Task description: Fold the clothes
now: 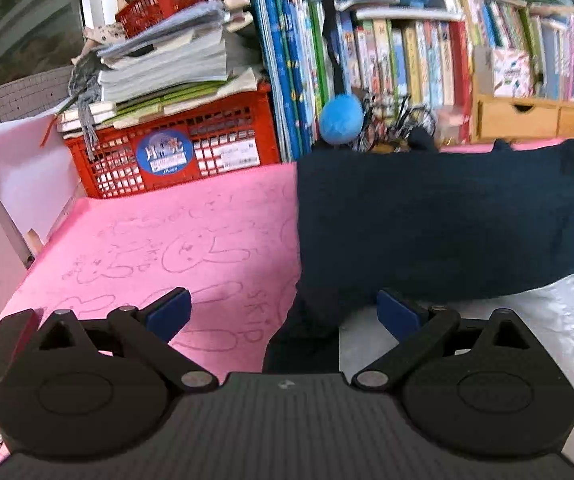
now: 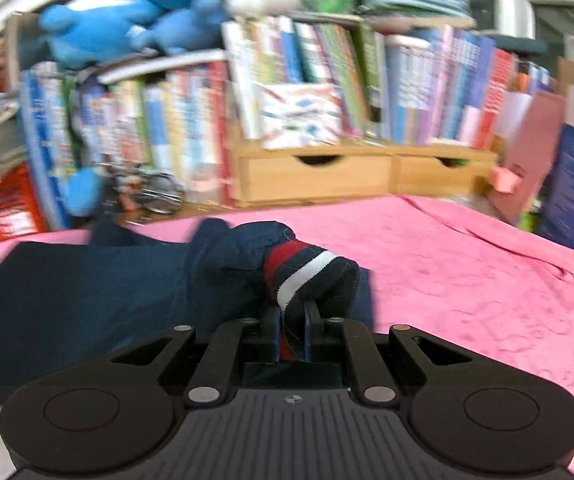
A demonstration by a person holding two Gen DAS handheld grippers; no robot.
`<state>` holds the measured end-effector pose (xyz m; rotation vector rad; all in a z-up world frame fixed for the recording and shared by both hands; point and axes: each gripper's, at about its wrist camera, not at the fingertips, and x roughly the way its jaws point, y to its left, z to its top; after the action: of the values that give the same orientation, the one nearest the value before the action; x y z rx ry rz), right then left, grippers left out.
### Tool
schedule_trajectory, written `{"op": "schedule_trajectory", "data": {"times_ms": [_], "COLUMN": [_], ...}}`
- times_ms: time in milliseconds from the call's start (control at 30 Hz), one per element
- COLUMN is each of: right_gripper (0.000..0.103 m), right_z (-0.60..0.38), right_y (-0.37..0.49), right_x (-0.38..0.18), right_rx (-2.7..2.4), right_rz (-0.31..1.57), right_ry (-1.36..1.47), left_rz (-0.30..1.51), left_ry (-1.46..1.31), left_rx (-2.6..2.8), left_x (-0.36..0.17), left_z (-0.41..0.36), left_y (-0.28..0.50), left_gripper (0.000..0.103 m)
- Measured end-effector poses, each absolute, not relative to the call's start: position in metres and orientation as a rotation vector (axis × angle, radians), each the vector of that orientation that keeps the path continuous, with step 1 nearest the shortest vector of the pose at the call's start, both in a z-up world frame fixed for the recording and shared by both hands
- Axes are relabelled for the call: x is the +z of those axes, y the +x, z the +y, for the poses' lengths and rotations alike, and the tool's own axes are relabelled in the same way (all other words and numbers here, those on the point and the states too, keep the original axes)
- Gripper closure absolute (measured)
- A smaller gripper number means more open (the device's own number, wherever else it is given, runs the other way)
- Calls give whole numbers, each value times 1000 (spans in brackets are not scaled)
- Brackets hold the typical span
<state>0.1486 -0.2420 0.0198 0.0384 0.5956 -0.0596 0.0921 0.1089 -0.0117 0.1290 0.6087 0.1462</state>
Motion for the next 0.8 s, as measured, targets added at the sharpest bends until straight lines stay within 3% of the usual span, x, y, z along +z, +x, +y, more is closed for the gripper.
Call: {"op": "schedule_trajectory", "data": {"times_ms": [267, 300, 367, 400, 433, 633, 800], "right_gripper": [85, 81, 59, 32, 15, 17, 22], "right_z": [-254, -253, -255, -256, -263, -272, -185], "right_y": [164, 164, 160, 157, 151, 129, 146], "right_x": [-26, -26, -18, -14, -6, 32, 14], "right_rx": [-28, -8, -12, -14, -9, 159, 320], "right_rz": [676, 677, 700, 712, 702, 601, 590], "right_ry": [-16, -50, -83, -99, -92, 98, -35], "left_rz": [653, 655, 650, 629, 603, 499, 569], "left_ry": [150, 157, 172, 180, 183, 150, 181], "left_rx": [183, 196, 222, 234, 243, 161, 105], "left_x": [-22, -21, -16, -10, -3, 23, -5], "left_z": [113, 114, 118, 121, 123, 105, 70], "left_y": [106, 106, 103, 97, 92, 110, 149], "left_gripper": [1, 1, 1, 2, 2, 0, 0]}}
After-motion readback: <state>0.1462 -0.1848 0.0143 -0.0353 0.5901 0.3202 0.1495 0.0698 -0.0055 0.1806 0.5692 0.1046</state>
